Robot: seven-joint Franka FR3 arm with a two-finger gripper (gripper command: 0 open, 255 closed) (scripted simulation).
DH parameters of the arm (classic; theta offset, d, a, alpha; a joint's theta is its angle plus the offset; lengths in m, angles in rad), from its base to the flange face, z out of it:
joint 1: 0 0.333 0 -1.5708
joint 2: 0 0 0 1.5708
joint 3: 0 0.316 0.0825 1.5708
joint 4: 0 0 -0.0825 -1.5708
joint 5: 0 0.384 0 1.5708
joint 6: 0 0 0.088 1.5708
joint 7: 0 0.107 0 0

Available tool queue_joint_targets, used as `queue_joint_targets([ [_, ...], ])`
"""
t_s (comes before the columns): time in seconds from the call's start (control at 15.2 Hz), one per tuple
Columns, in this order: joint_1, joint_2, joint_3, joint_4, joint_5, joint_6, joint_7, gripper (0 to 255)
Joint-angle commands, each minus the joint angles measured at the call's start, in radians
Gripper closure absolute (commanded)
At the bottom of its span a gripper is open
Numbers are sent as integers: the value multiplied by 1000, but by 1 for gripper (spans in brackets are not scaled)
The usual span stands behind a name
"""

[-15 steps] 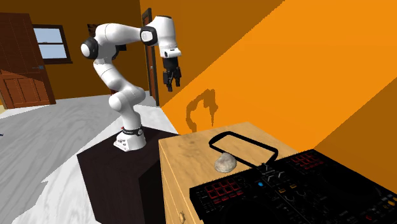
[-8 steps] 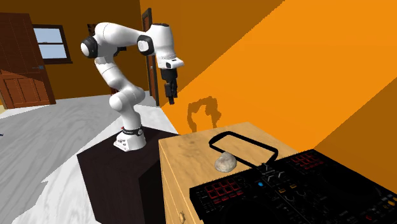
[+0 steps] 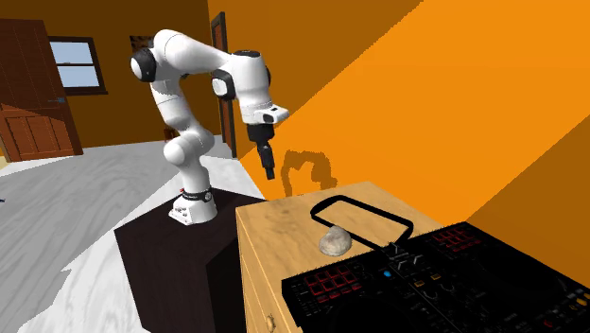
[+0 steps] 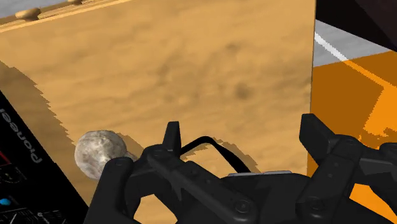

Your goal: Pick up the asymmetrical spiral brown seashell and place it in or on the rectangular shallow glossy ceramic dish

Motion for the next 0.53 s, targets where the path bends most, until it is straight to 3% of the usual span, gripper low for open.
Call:
queue_joint_targets([
  [0.0,24,84,-46,52,36,25,-131,0],
  [0.26,51,273,-111,182,148,44,-384,0],
  [0.46,40,422,-125,298,247,35,-567,0],
])
